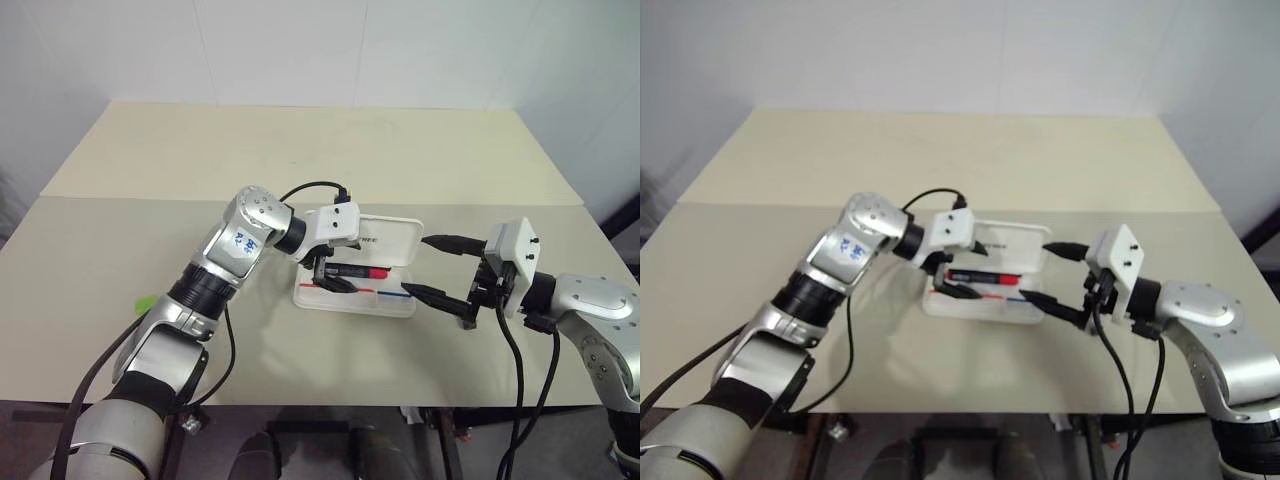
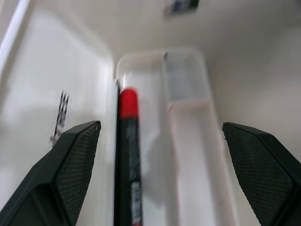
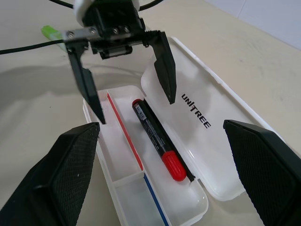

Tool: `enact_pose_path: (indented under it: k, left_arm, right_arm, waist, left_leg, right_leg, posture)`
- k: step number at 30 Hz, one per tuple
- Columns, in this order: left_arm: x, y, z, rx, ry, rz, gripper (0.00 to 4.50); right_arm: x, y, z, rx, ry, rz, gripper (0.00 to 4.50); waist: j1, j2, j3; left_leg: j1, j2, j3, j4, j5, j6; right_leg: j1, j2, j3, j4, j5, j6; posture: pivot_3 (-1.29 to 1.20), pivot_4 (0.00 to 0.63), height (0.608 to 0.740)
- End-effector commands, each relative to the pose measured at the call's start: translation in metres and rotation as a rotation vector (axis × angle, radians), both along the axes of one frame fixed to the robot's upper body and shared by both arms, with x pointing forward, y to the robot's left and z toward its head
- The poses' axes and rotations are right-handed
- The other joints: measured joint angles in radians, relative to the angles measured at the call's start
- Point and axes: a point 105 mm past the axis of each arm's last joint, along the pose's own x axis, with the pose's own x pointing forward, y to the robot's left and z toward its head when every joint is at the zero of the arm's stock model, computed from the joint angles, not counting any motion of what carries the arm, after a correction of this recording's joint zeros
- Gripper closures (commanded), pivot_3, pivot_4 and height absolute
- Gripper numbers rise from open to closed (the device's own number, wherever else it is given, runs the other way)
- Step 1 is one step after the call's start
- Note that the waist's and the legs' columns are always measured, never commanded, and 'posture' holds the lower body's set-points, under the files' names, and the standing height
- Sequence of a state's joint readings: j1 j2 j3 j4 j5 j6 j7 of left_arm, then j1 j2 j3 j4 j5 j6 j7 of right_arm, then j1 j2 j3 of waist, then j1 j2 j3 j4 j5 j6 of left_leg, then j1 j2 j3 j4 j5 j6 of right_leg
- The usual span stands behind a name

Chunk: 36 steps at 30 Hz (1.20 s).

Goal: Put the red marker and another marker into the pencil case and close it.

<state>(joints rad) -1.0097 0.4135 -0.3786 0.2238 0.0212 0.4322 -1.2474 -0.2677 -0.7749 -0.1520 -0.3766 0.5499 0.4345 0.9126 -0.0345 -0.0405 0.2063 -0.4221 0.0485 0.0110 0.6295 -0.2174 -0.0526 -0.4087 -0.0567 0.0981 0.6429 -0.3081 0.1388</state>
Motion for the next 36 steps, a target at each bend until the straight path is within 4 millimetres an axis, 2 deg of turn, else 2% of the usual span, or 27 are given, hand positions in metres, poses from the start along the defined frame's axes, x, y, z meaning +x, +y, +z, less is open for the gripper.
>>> enact_pose_path:
  k: [1,7,9,13,17,23,26,28,32,36]
  left_arm:
    - [-0.009,0.016,0.015,-0.043,-0.015,-0.01,0.08]
    - [-0.025,0.068,0.024,-0.024,0.018,0.068,0.03]
    - [-0.038,0.088,0.03,-0.019,0.05,0.056,0.03]
    - [-0.052,0.125,0.04,0.009,0.083,0.107,0.03]
    - [-0.051,0.169,0.05,0.105,0.045,0.228,0.03]
    - [-0.04,0.209,0.059,0.173,-0.012,0.343,0.03]
    - [-0.037,0.254,0.033,0.353,0.006,0.42,0.03]
    - [-0.036,0.268,0.02,0.381,0.027,0.431,0.03]
    - [-0.031,0.278,0.007,0.395,0.027,0.408,0.03]
    - [-0.028,0.28,0.001,0.411,0.044,0.399,0.03]
  right_arm:
    - [0.001,0.003,0.005,0.005,-0.028,0.021,0.0]
    - [0.006,0.007,0.008,0.003,-0.03,0.064,0.0]
    - [0.008,0.01,0.009,0.002,-0.032,0.082,0.0]
    - [0.013,0.015,0.01,0.0,-0.034,0.114,0.0]
    - [0.015,0.023,0.014,0.005,-0.041,0.161,0.0]
    - [0.012,0.041,0.031,0.051,-0.069,0.241,0.0]
    - [0.001,0.06,0.039,0.064,-0.083,0.339,0.0]
    - [-0.008,0.07,0.042,0.064,-0.086,0.402,0.0]
    - [-0.021,0.075,0.046,0.05,-0.064,0.469,0.0]
    - [-0.027,0.072,0.045,0.015,-0.047,0.49,0.0]
  waist:
    - [-0.001,0.0,0.0]
    - [-0.002,0.0,0.0]
    - [0.0,0.0,0.0]
    - [-0.002,0.0,0.0]
    - [-0.002,0.0,0.0]
    - [0.003,0.0,0.0]
    - [-0.001,0.0,0.0]
    - [-0.004,0.0,0.0]
    - [0.001,0.0,0.0]
    - [0.007,-0.001,0.0]
  left_leg:
    - [0.0,0.0,0.0,0.0,0.0,0.0]
    - [0.0,0.0,0.0,0.001,0.0,0.0]
    - [0.0,0.0,0.0,0.001,0.0,0.0]
    - [0.0,0.001,0.0,0.0,0.0,0.0]
    - [0.0,0.001,0.0,0.0,0.0,0.0]
    - [0.0,0.001,0.0,0.0,0.0,0.0]
    - [0.0,0.001,0.0,0.0,0.0,0.0]
    - [0.0,0.002,0.002,-0.002,0.0,0.0]
    - [-0.001,0.003,0.002,-0.003,0.0,0.001]
    - [-0.002,0.003,0.002,-0.002,-0.001,0.001]
  right_leg:
    - [0.0,0.0,0.0,0.001,0.0,0.0]
    - [0.0,0.0,0.0,0.001,0.0,0.0]
    - [0.0,0.0,0.0,0.001,0.0,0.0]
    - [0.0,0.0,0.0,0.001,0.0,-0.001]
    - [0.0,0.0,0.0,0.001,-0.001,-0.001]
    - [-0.001,0.0,-0.001,0.001,-0.002,-0.003]
    - [-0.001,0.0,-0.001,0.001,-0.001,-0.003]
    - [-0.002,0.0,-0.001,0.001,-0.002,-0.004]
    - [-0.004,0.0,-0.002,0.001,-0.002,-0.004]
    - [-0.003,0.0,-0.002,0.001,-0.002,-0.004]
  posture:
    - [0.0,0.15,0.74]
    - [0.0,0.15,0.74]
    - [0.0,0.15,0.74]
    - [0.0,0.15,0.74]
    - [0.0,0.15,0.74]
    - [0.0,0.15,0.74]
    - [0.0,0.15,0.74]
    - [0.0,0.15,0.74]
    - [0.0,0.15,0.74]
    - [0.0,0.15,0.74]
